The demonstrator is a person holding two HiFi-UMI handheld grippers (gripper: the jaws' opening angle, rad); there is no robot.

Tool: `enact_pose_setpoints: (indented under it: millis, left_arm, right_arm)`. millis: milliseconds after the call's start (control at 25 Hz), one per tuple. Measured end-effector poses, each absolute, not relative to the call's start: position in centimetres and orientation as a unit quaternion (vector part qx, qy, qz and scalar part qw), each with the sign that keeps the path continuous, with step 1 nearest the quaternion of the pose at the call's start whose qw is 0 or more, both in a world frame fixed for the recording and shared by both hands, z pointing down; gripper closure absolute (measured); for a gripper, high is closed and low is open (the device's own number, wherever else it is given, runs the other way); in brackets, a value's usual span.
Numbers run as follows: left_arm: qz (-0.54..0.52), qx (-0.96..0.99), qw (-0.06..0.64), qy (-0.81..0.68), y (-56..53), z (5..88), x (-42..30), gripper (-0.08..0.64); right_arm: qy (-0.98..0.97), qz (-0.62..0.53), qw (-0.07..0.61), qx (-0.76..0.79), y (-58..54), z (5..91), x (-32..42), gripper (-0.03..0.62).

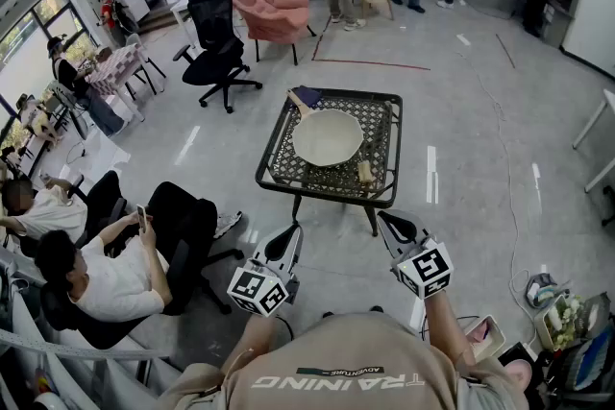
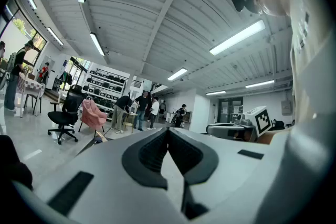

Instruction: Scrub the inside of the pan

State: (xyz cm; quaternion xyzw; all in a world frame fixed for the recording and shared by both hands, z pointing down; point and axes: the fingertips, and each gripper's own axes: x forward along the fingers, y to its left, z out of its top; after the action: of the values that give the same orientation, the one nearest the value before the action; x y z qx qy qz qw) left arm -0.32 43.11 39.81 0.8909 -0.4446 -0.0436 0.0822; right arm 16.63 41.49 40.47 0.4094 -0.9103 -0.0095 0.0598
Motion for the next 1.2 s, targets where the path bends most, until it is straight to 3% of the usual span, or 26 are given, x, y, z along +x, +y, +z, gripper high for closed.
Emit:
enact_pose_setpoints:
  millis: [680, 1200]
  left_arm:
    - [-0.049, 0.894, 0.073, -0.44, 44.6, 39.5, 0.1, 0.541]
    - [-0.031, 0.888, 0.112, -0.444, 46.5, 42.9, -1.8, 0.541]
  right_arm:
    - [-0.91, 0.004, 0.037, 0.413, 43.5, 40.2, 16.8, 0.575]
    - [-0.904, 0.049, 0.032, 0.423, 44.7, 42.1, 17.3, 0.574]
